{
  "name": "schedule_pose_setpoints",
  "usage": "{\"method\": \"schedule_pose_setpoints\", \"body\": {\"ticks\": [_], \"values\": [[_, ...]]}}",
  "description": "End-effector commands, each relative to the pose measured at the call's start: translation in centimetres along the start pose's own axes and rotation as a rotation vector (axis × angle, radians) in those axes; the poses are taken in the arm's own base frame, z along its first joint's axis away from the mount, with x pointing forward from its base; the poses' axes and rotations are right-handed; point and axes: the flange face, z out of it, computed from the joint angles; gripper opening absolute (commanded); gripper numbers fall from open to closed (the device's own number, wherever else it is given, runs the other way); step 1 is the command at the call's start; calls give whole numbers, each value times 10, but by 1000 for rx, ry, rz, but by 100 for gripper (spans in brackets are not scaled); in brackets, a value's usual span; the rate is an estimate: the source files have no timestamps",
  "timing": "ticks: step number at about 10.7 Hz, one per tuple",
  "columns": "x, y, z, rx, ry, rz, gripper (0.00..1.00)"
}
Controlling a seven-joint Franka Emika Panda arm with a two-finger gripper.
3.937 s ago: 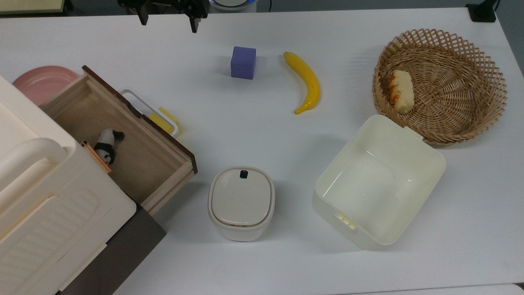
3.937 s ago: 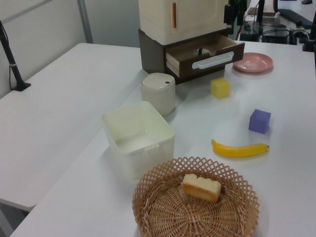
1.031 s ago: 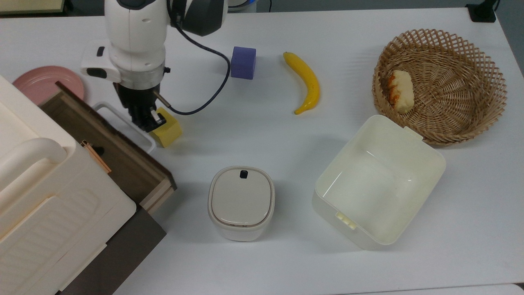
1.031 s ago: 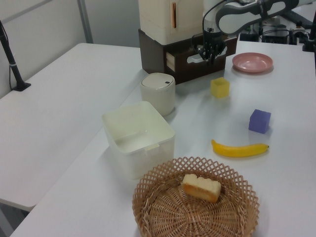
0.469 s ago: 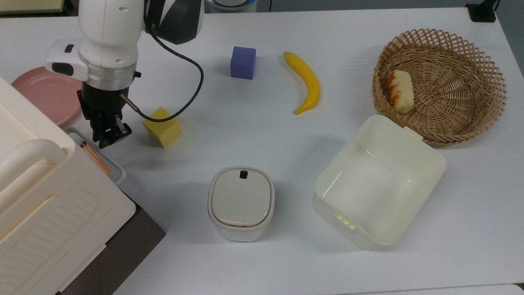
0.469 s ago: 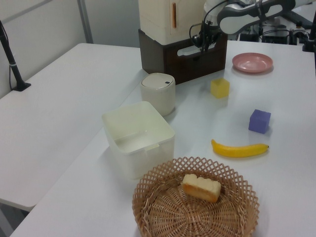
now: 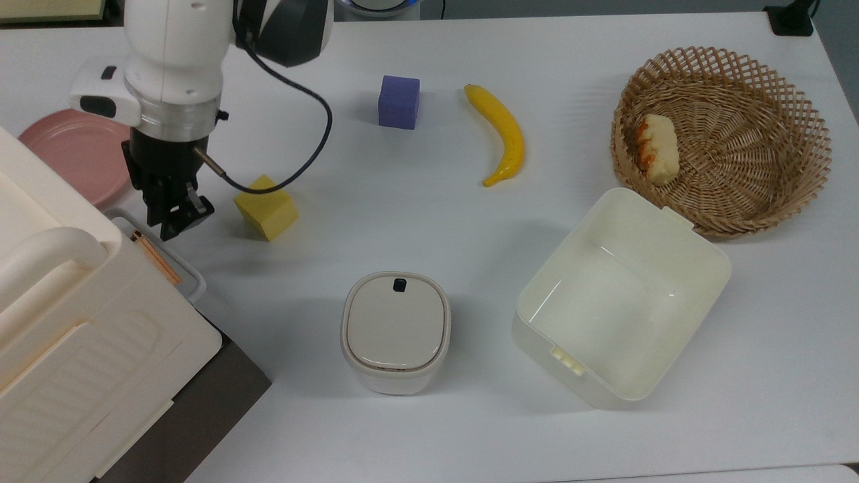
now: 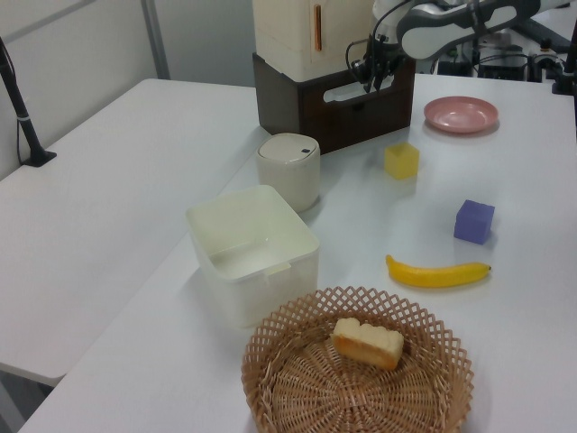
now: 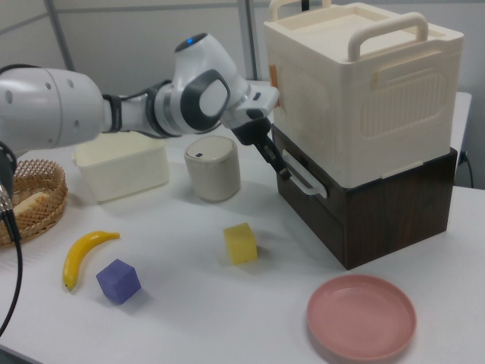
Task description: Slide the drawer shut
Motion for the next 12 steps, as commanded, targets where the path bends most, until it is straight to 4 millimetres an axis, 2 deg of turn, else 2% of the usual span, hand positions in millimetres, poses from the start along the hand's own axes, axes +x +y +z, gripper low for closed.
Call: {"method": "schedule_pose_setpoints", "body": {"ticks": [1, 3, 5, 7, 8, 12], "values": [[-35, -10, -64, 49, -249, -231, 45], [-66, -16, -109, 85, -385, -460, 69], [-90, -17, -149, 116, -462, -579, 96], [-105, -6, -183, 161, -453, -687, 100], [-109, -3, -191, 172, -452, -728, 100], [-104, -6, -190, 164, -456, -725, 100]]}}
